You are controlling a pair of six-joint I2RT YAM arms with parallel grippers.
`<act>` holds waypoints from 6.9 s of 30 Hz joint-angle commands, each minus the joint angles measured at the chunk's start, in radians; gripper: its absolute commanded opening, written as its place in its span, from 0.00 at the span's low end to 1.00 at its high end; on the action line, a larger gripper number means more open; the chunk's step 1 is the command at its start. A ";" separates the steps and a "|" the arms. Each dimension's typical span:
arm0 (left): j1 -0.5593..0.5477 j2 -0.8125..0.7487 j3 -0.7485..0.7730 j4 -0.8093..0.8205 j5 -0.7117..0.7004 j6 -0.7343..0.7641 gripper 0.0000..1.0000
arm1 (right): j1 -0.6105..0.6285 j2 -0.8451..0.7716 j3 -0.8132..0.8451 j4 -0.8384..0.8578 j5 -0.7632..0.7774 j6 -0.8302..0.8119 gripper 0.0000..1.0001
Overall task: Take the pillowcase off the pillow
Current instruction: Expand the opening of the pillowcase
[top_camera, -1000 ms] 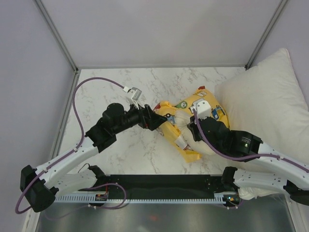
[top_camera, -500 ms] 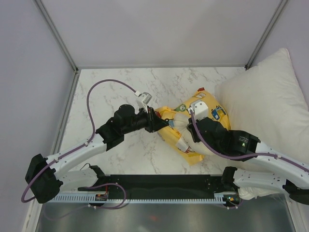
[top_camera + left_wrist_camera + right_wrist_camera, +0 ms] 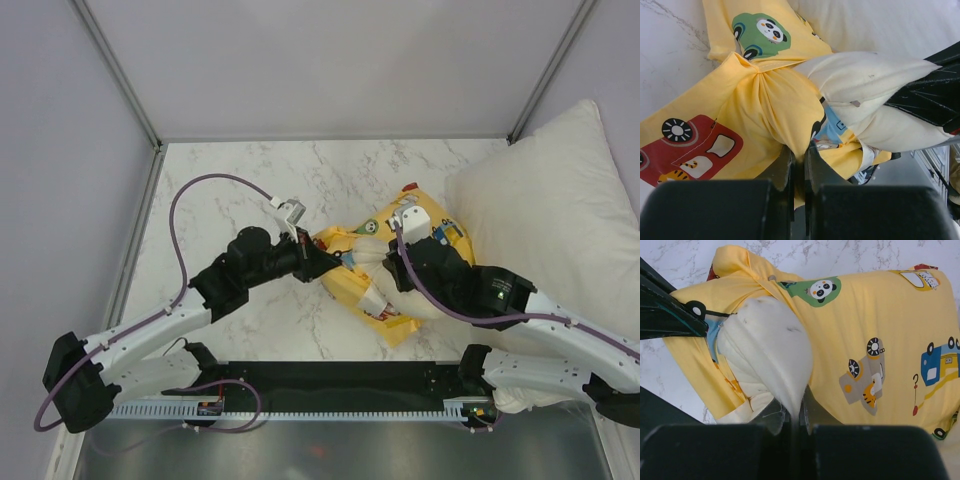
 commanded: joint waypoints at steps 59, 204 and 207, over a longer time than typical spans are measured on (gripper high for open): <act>0.029 -0.044 -0.003 0.126 0.031 -0.166 0.91 | -0.215 0.067 0.007 0.178 -0.021 -0.084 0.00; 0.026 -0.133 -0.213 -0.162 -0.125 -0.118 0.60 | 0.155 0.387 0.188 0.274 0.070 0.048 0.00; 0.020 -0.102 -0.217 -0.132 -0.160 -0.118 0.71 | 0.155 0.395 0.183 0.279 0.051 0.052 0.00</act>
